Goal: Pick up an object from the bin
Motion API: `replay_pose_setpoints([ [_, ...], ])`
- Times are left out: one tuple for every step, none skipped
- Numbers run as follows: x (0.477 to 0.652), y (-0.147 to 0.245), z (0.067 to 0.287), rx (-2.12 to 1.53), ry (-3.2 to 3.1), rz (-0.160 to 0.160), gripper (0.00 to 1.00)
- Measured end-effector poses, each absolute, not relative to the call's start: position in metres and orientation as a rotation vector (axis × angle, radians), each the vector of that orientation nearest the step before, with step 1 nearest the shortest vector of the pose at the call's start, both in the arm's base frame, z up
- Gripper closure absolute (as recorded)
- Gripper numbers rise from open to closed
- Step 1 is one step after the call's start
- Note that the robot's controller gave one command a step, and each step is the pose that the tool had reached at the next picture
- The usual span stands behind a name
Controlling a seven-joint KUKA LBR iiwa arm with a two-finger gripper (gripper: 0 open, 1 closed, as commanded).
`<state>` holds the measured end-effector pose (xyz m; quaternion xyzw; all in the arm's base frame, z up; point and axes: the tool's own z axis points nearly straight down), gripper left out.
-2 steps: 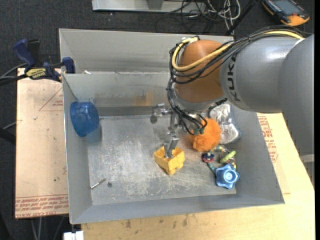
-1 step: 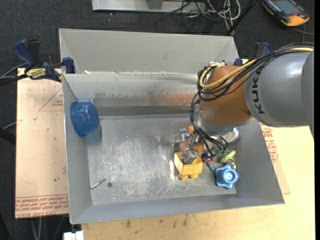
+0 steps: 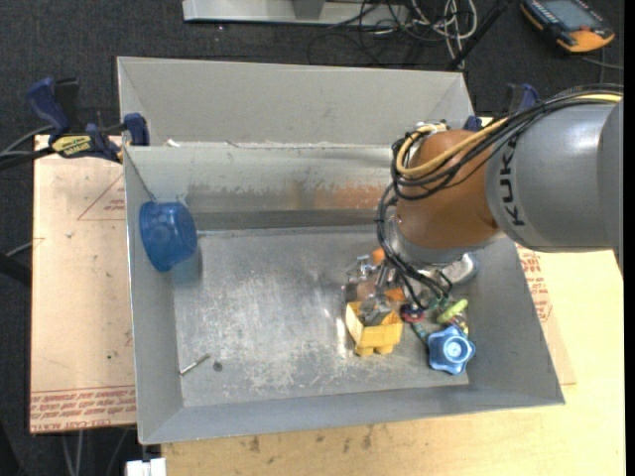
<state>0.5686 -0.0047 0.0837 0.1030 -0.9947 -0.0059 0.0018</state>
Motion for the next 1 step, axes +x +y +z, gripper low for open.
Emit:
replay_pose_setpoints([
  [0.5542, 0.0026, 0.1179, 0.384, -3.112, -0.004, 1.00],
])
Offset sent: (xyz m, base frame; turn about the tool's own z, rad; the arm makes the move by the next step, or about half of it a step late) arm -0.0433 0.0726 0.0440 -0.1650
